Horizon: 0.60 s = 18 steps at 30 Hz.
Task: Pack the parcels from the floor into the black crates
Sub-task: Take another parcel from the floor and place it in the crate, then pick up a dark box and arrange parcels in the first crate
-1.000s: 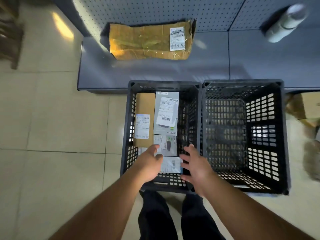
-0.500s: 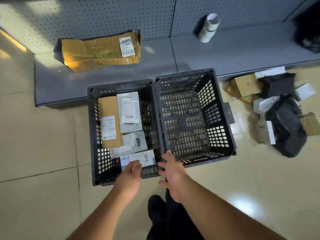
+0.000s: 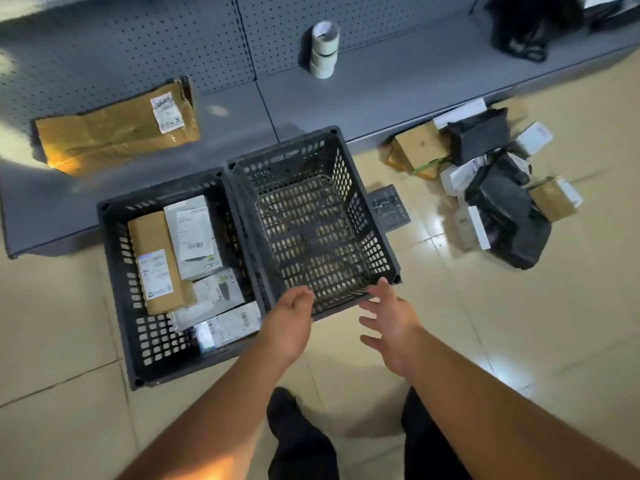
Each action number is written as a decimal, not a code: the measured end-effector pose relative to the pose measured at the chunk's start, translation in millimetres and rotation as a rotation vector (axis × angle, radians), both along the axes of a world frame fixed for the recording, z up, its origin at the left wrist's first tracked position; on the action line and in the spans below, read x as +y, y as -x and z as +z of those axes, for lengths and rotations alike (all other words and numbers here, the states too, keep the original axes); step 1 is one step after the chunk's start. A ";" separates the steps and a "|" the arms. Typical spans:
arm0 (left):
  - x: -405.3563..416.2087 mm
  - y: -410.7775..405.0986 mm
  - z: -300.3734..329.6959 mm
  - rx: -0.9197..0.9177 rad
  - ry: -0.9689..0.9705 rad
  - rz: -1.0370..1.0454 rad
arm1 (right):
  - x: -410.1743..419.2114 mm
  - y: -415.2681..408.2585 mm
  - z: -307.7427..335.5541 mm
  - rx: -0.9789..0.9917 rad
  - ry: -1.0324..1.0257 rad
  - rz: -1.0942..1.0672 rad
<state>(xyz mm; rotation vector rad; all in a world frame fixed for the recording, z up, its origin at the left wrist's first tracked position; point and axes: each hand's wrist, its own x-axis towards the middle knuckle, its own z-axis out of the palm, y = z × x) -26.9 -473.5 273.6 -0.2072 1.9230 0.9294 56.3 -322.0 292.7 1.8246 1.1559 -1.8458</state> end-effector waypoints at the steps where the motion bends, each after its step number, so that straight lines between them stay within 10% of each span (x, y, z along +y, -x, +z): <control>1: 17.8 -6.0 1.5 -0.005 -0.006 0.012 | 16.6 -5.6 -0.5 0.004 -0.005 0.001; 18: 270.5 -83.9 -8.3 -0.049 -0.004 0.036 | 290.5 -82.4 -12.0 -0.020 -0.035 0.000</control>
